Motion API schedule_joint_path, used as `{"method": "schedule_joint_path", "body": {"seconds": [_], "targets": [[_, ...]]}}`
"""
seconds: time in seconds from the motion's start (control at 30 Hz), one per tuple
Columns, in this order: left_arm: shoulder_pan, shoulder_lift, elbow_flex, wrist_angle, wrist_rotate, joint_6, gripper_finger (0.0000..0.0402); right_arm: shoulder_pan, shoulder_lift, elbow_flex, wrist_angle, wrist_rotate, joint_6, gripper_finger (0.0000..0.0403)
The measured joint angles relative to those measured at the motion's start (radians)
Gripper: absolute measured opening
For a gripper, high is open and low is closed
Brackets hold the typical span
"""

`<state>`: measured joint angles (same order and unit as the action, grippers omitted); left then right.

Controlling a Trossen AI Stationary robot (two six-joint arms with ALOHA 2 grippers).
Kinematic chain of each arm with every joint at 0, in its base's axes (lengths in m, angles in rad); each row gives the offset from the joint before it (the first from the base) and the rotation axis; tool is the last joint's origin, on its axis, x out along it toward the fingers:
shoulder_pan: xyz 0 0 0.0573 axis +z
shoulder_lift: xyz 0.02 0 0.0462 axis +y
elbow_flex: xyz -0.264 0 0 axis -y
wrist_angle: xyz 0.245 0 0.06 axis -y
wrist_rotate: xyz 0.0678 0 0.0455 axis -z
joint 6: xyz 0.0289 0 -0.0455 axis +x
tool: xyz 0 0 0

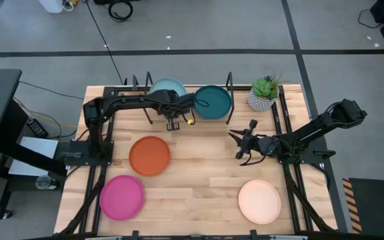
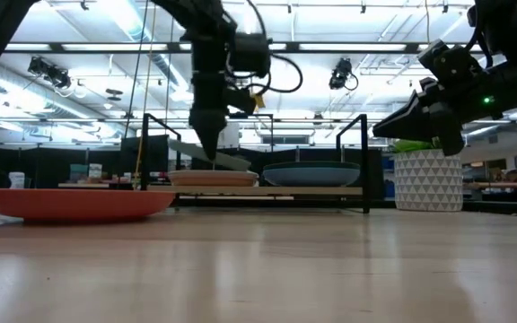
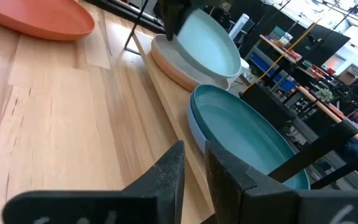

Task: Place and stack plates onto a shelf
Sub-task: Stack the blue plate on top of the gray plate on the shelf, then stack the orange plate on top of the dark green plate on the shelf

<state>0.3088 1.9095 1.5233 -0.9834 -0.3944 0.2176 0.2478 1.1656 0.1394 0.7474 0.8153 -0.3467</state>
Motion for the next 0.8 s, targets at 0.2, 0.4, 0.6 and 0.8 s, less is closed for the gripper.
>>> {"method": "schedule_joint_path", "body": {"seconds": [0.2, 0.4, 0.6, 0.8], "targets": [[0.039, -0.008, -0.056, 0.112, 0.103, 0.008, 0.0015, 0.0, 0.0, 0.0, 0.007, -0.001, 0.0, 0.0068], [0.04, -0.008, -0.061, 0.139, 0.134, -0.002, 0.0028, 0.0, 0.0, 0.0, 0.007, -0.005, -0.001, 0.0068], [0.031, -0.008, -0.06, 0.139, 0.135, -0.029, 0.0083, 0.0, 0.0, 0.0, 0.007, -0.006, -0.001, 0.0068], [0.015, -0.027, -0.034, 0.091, 0.136, -0.024, 0.0128, 0.0, 0.0, 0.0, 0.007, -0.007, -0.001, 0.0068]]}}
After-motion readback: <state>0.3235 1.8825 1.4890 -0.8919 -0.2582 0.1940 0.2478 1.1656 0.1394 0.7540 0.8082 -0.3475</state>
